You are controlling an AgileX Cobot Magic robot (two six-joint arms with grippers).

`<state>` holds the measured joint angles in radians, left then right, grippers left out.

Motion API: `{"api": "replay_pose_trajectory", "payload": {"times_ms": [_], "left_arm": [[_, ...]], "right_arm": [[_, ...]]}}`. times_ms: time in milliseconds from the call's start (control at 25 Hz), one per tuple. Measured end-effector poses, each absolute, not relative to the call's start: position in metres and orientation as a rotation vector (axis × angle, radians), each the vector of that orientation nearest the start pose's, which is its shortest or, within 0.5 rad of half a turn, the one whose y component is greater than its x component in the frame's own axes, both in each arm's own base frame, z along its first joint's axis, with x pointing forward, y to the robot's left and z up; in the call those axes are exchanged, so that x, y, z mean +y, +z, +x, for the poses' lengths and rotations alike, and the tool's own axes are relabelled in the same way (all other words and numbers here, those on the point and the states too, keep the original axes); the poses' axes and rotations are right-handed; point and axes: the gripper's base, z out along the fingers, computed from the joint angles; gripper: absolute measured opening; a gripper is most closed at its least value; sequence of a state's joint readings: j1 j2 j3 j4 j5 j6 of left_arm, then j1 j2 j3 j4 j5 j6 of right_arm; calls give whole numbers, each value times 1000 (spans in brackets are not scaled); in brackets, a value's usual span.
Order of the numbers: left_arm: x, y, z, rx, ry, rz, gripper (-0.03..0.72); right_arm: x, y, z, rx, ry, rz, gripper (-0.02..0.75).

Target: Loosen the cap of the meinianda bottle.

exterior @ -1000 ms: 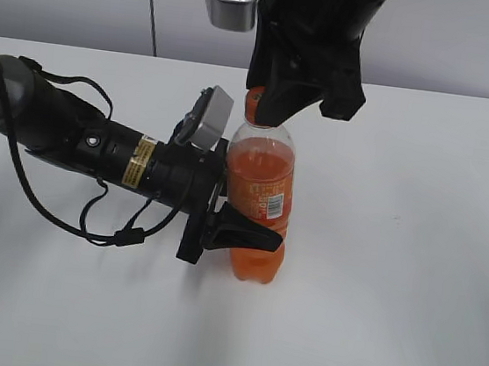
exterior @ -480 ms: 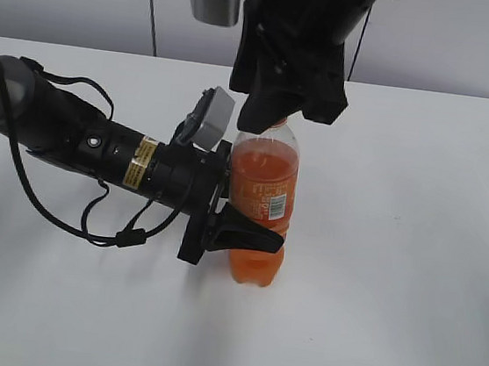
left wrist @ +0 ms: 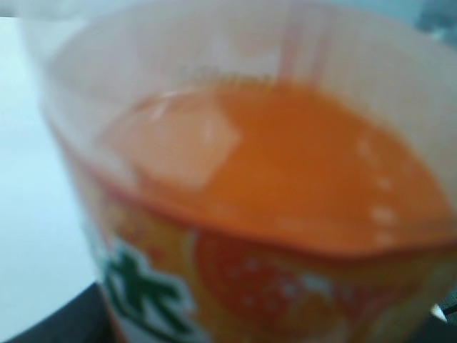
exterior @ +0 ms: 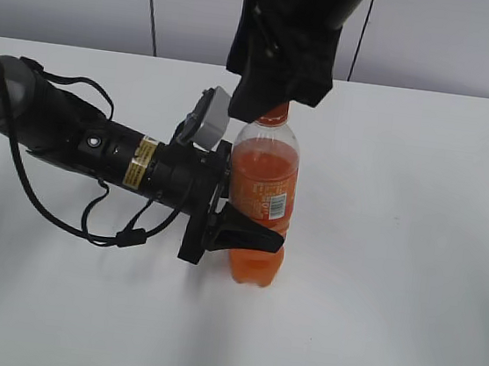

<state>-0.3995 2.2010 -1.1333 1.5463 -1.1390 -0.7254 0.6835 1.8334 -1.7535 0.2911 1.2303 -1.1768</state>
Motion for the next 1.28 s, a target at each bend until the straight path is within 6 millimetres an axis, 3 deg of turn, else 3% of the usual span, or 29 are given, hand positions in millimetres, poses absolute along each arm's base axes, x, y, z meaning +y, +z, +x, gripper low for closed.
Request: {"api": "replay_pose_trajectory", "payload": {"times_ms": [160,320,560,720,1000,1120,1280], "left_arm": [[-223,102,317,1464,-1161,1516,412],[-223,102,317,1465,-1160,1515,412],[-223,102,317,1468,-1158,1514,412],[-223,102,317,1469,-1159,1514,412],[-223,102,317,1469,-1158,1514,412],[-223,101,317,1470,-1156,1514,412],[-223,101,317,1471,-1156,1513,412]], "right_arm": [[268,337,290,1764,293,-2040,420],[270,345,290,1992,378,-1806,420],[270,349,290,2450,536,-1230,420],[270,349,291,2651,607,-864,421],[254,366,289,2733,536,-426,421],[247,378,284,2717,541,-332,421],[245,379,282,2726,555,-283,421]]}}
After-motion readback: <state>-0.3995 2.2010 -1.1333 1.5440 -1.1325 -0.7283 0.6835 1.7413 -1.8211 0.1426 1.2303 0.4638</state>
